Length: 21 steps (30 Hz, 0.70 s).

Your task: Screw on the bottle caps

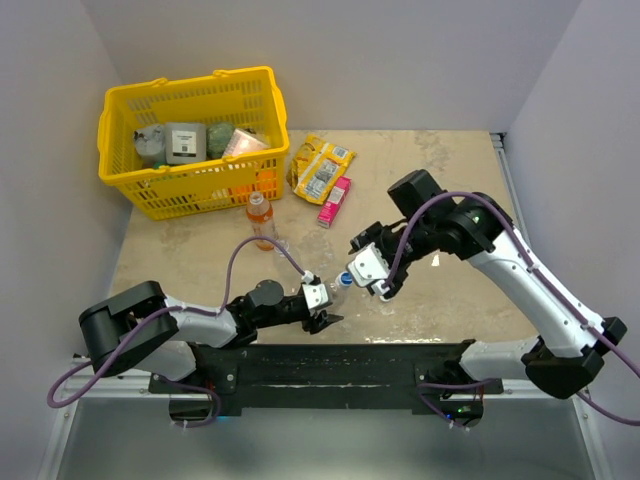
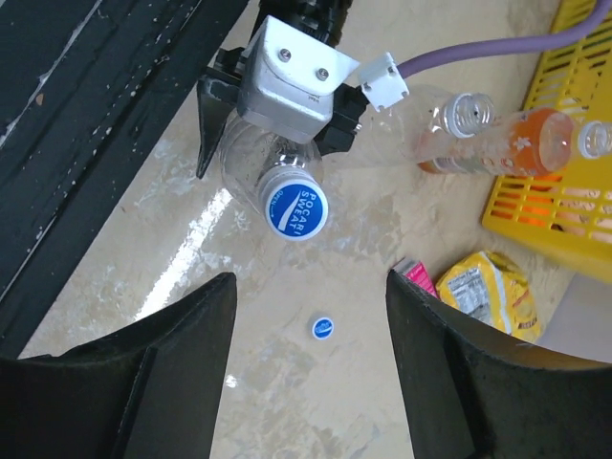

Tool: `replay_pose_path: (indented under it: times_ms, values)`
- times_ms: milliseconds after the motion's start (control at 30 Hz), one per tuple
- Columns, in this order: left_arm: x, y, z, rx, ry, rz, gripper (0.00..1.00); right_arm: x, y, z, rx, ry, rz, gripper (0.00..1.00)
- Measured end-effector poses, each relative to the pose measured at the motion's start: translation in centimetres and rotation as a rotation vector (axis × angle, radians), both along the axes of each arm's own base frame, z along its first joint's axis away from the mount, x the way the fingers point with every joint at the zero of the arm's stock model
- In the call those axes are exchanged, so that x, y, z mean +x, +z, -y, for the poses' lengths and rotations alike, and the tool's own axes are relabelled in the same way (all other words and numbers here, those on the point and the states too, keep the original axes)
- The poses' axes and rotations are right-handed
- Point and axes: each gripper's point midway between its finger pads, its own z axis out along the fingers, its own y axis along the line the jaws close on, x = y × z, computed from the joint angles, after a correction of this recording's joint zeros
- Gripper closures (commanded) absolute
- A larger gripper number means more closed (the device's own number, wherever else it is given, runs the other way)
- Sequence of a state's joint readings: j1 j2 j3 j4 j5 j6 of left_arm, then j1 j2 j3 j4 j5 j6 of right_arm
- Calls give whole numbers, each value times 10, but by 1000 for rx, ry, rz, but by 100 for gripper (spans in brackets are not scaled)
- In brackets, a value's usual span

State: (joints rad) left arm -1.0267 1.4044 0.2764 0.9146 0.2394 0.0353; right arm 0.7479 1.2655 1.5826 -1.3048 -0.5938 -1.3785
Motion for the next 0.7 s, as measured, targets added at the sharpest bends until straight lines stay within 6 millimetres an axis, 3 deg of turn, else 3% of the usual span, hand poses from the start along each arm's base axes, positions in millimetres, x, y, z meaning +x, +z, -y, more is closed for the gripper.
replay_pose_path:
  times_ms: [200,467,700]
  values:
    - [-2,-4,-2,23,-29,13,100,-2,-8,-8,-14,124,39,36]
    - [-3,-6,-3,29,-43,8,100,-21,-14,-20,-14,248,61,41]
    - [-5,-10,-4,40,-53,-2,100,-29,-24,-21,-37,284,43,44]
